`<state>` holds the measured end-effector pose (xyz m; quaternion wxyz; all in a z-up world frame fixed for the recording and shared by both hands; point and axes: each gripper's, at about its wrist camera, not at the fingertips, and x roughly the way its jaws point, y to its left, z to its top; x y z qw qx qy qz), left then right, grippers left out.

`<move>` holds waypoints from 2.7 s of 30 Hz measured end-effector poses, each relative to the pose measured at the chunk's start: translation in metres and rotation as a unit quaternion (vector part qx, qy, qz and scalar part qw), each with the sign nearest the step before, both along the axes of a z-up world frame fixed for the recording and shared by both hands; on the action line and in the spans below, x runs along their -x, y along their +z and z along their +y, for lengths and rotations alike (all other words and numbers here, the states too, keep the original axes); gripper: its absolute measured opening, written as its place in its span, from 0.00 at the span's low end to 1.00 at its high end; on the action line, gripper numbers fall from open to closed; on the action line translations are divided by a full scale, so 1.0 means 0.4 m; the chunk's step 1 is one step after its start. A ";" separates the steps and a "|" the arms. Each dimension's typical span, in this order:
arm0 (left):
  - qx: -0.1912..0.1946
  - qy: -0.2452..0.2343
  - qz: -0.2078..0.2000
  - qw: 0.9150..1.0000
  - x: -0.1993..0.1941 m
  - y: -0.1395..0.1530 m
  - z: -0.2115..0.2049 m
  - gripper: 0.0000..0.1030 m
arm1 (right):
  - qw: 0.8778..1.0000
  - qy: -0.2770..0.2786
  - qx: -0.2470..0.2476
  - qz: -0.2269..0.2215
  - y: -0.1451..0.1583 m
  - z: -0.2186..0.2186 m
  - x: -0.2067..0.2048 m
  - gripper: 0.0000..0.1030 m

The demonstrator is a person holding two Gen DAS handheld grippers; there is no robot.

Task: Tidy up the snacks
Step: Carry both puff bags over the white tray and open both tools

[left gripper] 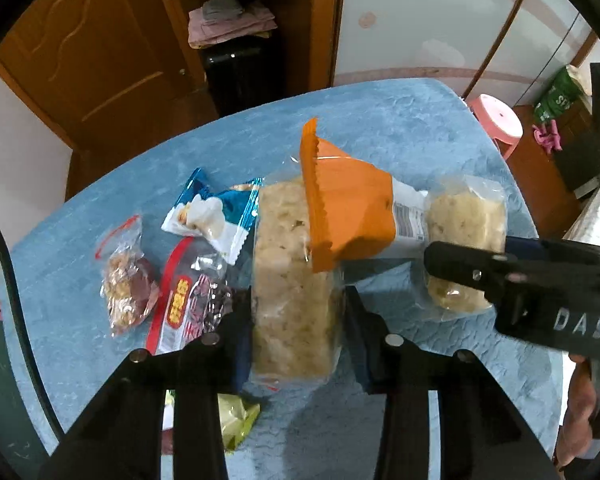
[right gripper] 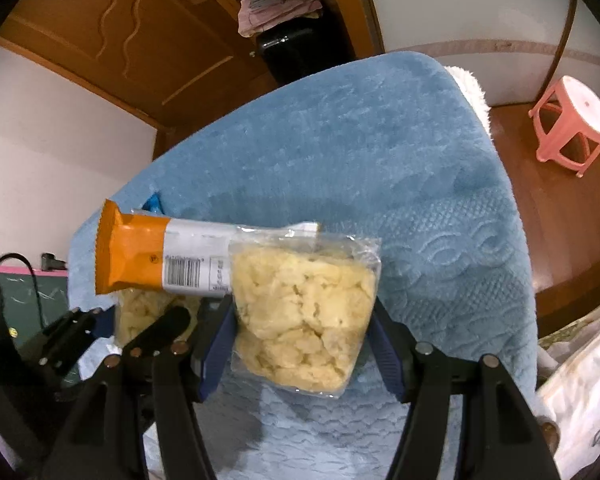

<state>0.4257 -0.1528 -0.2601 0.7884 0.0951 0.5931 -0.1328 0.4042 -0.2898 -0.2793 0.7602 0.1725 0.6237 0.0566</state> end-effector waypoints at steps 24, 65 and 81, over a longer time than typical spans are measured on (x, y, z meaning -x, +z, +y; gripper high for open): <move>0.028 -0.040 -0.123 0.991 0.472 0.436 0.280 0.35 | 0.991 0.089 0.022 -0.099 0.285 0.100 0.408 0.59; 0.133 0.036 -0.212 0.967 1.016 0.529 0.430 0.94 | 0.975 0.169 0.043 -0.136 0.385 0.348 0.853 0.66; 0.123 0.085 -0.180 0.972 1.012 0.420 0.450 0.94 | 0.970 0.177 0.060 -0.156 0.358 0.357 0.893 0.66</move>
